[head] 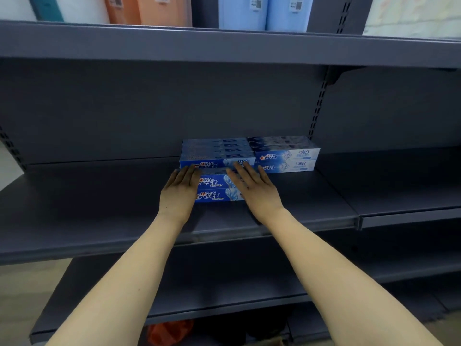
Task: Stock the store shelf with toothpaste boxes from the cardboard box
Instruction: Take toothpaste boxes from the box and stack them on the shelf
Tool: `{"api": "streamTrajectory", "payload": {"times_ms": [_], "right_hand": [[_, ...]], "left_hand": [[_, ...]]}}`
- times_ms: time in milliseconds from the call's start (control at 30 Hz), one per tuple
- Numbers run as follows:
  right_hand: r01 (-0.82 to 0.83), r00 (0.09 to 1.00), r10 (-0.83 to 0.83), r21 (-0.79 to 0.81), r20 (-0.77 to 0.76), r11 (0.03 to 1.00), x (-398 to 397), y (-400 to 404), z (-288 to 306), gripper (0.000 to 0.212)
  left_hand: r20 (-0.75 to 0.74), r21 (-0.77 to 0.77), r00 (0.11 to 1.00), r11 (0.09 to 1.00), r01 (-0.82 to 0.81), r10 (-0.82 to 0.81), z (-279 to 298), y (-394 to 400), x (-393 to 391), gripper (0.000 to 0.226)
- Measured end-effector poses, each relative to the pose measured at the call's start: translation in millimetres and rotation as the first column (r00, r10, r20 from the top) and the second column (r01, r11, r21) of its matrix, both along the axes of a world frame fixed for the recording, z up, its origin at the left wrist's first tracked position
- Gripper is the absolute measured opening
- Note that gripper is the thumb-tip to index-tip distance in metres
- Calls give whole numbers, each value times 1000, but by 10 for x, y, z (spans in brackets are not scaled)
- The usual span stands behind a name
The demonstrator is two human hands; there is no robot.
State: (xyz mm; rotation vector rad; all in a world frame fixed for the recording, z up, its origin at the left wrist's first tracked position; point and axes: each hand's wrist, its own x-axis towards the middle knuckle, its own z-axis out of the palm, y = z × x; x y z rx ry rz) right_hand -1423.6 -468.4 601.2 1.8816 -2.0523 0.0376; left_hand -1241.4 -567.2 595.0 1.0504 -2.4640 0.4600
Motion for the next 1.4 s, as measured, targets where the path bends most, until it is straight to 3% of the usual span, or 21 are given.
{"api": "streamTrajectory", "payload": {"times_ms": [433, 667, 967, 1067, 1200, 1400], "right_hand": [[-21, 995, 22, -9, 93, 1000, -147, -235, -11, 76], [-59, 989, 74, -113, 127, 992, -147, -289, 122, 69], [-20, 998, 32, -220, 50, 975, -95, -390, 132, 62], [30, 996, -19, -137, 84, 990, -51, -435, 208, 52], [29, 996, -16, -152, 90, 988, -55, -457, 212, 49], [53, 984, -32, -112, 177, 992, -35, -498, 155, 53]], "left_hand": [[42, 115, 999, 993, 28, -33, 46, -185, -49, 75], [82, 172, 997, 985, -15, 1, 121, -168, -76, 76], [52, 206, 999, 978, -13, 2, 107, -108, -119, 80], [89, 212, 996, 976, -40, 22, 110, -134, -155, 82], [97, 262, 995, 965, -30, 5, 112, -205, -166, 84], [157, 272, 987, 959, -73, 31, 132, -216, -196, 85]]}}
